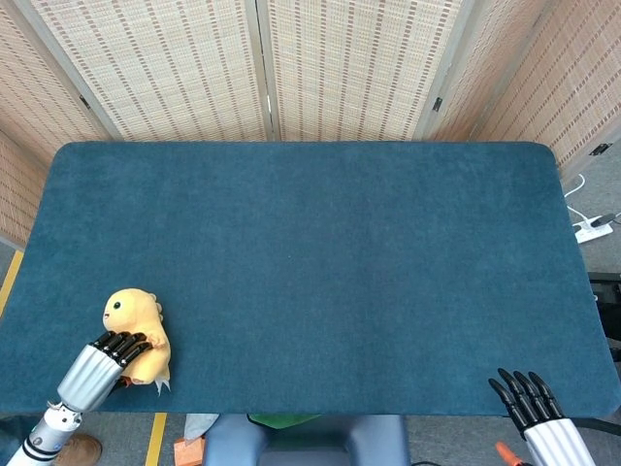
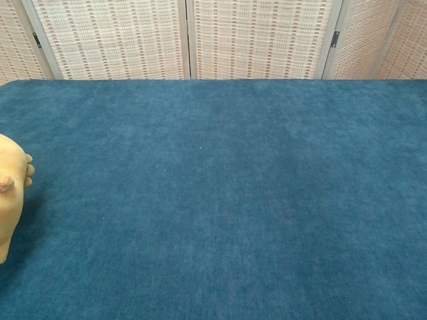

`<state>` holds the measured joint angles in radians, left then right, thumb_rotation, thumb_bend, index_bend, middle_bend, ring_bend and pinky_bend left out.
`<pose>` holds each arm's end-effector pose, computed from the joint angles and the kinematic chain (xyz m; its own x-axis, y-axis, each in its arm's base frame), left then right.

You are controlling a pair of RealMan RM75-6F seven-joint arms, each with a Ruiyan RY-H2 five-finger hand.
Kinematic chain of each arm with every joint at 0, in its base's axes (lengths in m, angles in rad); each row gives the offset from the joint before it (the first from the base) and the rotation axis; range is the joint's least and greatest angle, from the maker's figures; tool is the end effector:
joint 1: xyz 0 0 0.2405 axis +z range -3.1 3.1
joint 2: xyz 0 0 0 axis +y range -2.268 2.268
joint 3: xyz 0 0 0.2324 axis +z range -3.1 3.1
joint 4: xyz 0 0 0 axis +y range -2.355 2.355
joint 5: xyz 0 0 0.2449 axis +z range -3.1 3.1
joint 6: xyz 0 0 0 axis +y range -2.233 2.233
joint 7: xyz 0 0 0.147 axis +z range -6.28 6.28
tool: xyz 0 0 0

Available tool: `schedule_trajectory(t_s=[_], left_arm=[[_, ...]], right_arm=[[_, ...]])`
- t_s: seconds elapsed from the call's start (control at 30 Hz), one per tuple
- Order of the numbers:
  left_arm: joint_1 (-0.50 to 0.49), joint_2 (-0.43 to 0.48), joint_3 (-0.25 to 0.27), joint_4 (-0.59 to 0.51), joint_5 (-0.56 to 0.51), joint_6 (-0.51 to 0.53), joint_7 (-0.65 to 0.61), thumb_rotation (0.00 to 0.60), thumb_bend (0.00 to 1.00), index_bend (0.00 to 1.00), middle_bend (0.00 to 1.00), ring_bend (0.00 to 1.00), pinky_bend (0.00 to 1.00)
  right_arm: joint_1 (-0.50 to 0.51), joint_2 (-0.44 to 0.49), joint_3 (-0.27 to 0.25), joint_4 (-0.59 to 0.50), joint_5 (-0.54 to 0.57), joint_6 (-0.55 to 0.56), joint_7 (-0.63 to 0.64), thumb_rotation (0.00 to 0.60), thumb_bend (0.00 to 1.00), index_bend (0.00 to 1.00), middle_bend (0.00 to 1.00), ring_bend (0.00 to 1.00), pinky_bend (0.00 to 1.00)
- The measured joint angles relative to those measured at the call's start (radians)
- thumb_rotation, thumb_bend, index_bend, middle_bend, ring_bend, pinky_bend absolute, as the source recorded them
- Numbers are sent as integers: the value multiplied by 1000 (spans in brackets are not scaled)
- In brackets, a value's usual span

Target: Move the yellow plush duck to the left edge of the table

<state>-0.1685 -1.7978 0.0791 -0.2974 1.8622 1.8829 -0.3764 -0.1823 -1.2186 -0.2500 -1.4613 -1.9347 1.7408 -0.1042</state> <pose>-0.3505 0.1873 0.0434 0.5194 -0.2041 0.8298 0.6429 -0.5464 -0.5368 -0.2882 -0.0238 0.0758 0.4590 -0.1373 0.8778 -0.8779 -0.2221 0.4243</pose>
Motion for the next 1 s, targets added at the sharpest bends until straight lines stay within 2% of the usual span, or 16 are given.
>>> schedule_trajectory(t_s=[0.17, 0.27, 0.33, 0.37, 0.43, 0.53, 0.77, 1.0], left_arm=[[4, -35, 9, 74, -32, -73, -38, 600, 451, 437, 615, 496, 501], [3, -41, 18, 92, -44, -117, -59, 600, 394, 160, 426, 336, 429], [1, -39, 23, 94, -51, -145, -82, 600, 384, 43, 303, 230, 388], [1, -37, 25, 92, -54, -150, -94, 600, 378, 16, 232, 167, 356], [1, -30, 28, 85, -61, -153, -129, 600, 353, 0, 101, 55, 281], [3, -13, 30, 66, -70, -132, -174, 600, 313, 0, 3, 0, 200], [33, 39, 32, 6, -85, -10, -201, 600, 293, 0, 0, 0, 186], [104, 131, 49, -106, -89, 96, -207, 600, 264, 0, 0, 0, 180]], right_arm=[[-7, -12, -7, -41, -36, -21, -70, 600, 178, 0, 0, 0, 0], [-18, -13, -11, -49, -52, -12, -86, 600, 179, 0, 0, 0, 0], [-25, -13, -13, -48, -60, -3, -90, 600, 180, 0, 0, 0, 0], [-28, -14, -13, -47, -62, 0, -90, 600, 182, 0, 0, 0, 0], [-33, -14, -14, -44, -66, 5, -90, 600, 188, 0, 0, 0, 0], [-39, -14, -15, -41, -75, 15, -92, 600, 192, 0, 0, 0, 0], [-49, -14, -17, -32, -110, 41, -90, 600, 195, 0, 0, 0, 0], [-39, -4, -12, -23, -123, 53, -43, 600, 196, 0, 0, 0, 0]])
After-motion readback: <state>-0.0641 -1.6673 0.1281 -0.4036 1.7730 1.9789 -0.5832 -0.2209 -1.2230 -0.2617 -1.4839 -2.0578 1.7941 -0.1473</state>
